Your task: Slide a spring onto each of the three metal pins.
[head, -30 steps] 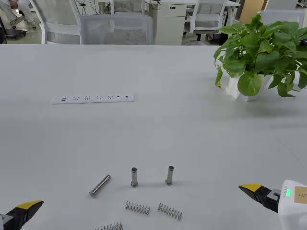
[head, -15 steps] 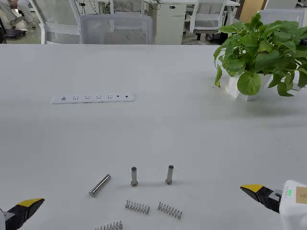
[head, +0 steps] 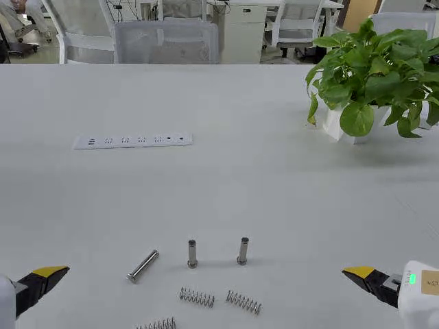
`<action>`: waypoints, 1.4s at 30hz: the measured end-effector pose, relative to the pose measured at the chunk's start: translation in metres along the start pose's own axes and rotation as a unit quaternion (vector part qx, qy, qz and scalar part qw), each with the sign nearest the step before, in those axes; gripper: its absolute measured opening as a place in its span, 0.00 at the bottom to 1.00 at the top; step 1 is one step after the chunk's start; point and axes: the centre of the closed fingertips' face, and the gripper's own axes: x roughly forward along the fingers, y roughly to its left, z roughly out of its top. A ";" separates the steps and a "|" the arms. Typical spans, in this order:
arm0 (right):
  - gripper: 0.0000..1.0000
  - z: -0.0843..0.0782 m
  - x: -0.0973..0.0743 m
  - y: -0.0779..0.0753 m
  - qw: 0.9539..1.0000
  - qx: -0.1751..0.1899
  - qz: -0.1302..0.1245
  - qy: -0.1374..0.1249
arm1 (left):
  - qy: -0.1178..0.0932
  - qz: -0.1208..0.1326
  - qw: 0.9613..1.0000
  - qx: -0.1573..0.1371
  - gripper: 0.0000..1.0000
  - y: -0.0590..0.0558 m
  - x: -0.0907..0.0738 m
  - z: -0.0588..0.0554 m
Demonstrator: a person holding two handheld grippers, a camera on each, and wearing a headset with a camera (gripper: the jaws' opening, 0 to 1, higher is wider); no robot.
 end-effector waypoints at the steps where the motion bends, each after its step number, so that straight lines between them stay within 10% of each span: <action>1: 1.00 -0.001 0.000 0.000 1.000 -0.001 0.000 0.001 | 0.001 -0.001 1.000 0.005 0.98 0.001 0.001 0.001; 16: 1.00 0.001 0.004 0.000 1.000 0.004 0.005 -0.005 | 0.023 -0.008 0.999 0.047 0.88 0.023 0.013 0.014; 42: 0.99 -0.008 0.004 0.001 1.000 0.017 0.004 -0.002 | 0.076 -0.017 0.997 0.019 0.55 0.042 0.056 0.008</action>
